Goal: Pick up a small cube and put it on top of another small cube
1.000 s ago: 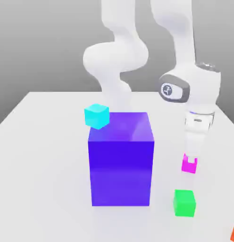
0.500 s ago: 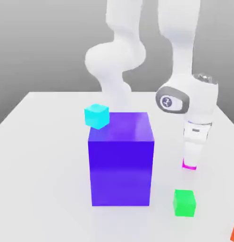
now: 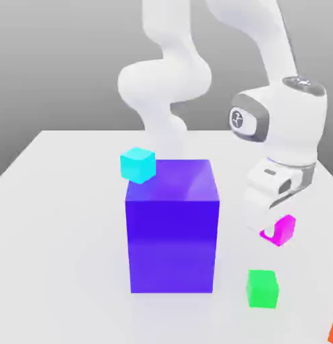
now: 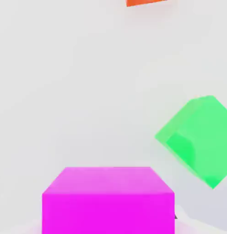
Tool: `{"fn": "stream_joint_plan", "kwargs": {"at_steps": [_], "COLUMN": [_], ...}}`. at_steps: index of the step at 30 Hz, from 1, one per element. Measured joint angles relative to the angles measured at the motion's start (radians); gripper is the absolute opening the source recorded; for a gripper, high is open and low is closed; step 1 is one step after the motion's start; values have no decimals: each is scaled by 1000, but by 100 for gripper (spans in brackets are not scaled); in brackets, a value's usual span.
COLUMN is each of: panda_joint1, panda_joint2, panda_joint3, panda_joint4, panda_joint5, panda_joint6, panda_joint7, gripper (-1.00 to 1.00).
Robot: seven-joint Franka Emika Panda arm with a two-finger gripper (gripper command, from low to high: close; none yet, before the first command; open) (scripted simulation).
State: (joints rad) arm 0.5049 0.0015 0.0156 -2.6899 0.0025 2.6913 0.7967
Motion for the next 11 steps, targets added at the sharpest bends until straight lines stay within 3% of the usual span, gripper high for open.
{"fn": "stream_joint_plan", "kwargs": {"at_steps": [3, 7, 8, 11], "panda_joint1": [-60, -57, -57, -57], "panda_joint2": [34, 164, 193, 193], "panda_joint3": [-20, -19, -18, -18], "panda_joint4": [58, 75, 76, 76], "panda_joint5": [-1, -3, -2, -2], "panda_joint6": [-23, 90, 117, 117], "panda_joint7": [75, 90, 90, 90], "gripper": [-100, -100, 100, 100]}}
